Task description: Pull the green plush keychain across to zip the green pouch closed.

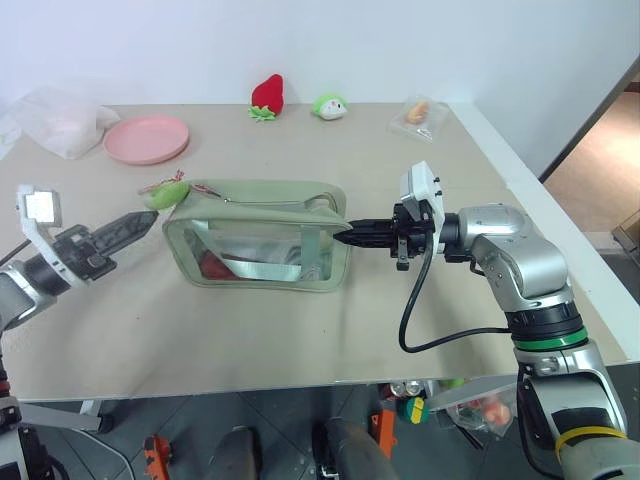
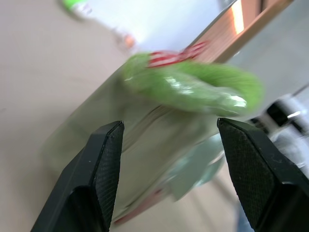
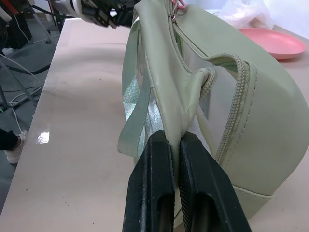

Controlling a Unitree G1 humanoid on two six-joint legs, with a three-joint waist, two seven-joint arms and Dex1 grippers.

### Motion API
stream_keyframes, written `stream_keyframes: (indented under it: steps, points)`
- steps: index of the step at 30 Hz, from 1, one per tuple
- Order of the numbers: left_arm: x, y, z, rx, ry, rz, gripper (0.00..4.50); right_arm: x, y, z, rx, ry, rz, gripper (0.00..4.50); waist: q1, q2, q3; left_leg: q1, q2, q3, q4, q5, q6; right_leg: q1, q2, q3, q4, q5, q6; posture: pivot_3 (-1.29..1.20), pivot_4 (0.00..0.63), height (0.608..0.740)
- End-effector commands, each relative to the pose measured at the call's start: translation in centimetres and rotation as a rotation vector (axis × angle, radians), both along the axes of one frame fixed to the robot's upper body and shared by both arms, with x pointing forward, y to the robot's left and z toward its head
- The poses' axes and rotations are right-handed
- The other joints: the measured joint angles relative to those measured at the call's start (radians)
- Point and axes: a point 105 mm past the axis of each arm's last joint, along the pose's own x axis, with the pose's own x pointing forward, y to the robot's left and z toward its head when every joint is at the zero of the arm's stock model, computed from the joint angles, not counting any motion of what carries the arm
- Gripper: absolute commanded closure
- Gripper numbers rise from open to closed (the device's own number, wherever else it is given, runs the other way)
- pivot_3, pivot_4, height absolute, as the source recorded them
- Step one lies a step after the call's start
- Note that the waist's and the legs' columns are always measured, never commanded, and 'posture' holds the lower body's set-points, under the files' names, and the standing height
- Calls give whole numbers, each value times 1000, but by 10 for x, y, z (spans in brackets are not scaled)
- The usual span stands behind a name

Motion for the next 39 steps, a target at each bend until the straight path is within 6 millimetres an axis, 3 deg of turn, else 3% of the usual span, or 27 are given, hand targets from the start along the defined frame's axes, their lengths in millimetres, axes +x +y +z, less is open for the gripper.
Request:
stream_keyframes:
  steps: [1,7,18,25,28,30,35,39]
  points:
    - [-10,-1,17,-51,-47,-41,1309,-4,1,16,18,-58,24,4500,0,0,0,0,0,0,0,0,0,0,0,0,0,0,0,0,150,740]
    - [-17,-3,2,-73,16,-46,1309,-5,1,17,21,-54,31,4500,0,0,0,0,0,0,0,0,0,0,0,0,0,0,0,0,150,740]
    - [4,-4,13,-239,-10,6,1309,-6,2,16,15,-49,32,4500,0,0,0,0,0,0,1,0,0,1,0,0,0,1,0,0,150,740]
    - [10,-19,9,-240,14,-36,1309,-6,0,15,10,-47,23,4500,1,0,0,0,0,0,0,0,0,1,0,0,0,1,0,0,150,740]
    - [10,-23,7,-237,25,-54,1918,-6,0,15,12,-47,21,4500,0,0,0,0,0,0,1,0,0,1,0,0,0,1,1,0,150,740]
    - [10,-23,7,-227,23,-53,2790,-6,0,15,12,-48,18,4500,0,0,0,0,0,0,1,0,0,1,0,0,0,1,1,0,150,740]
    - [13,-32,13,-162,-9,-64,4444,-5,-1,14,13,-49,12,4500,1,0,0,0,-1,0,1,0,0,1,0,0,0,1,1,0,150,740]
    - [19,-56,34,-39,-100,-100,4476,-5,0,14,16,-48,13,4500,3,-1,0,0,-2,-1,1,0,0,1,-1,0,0,1,1,0,150,740]
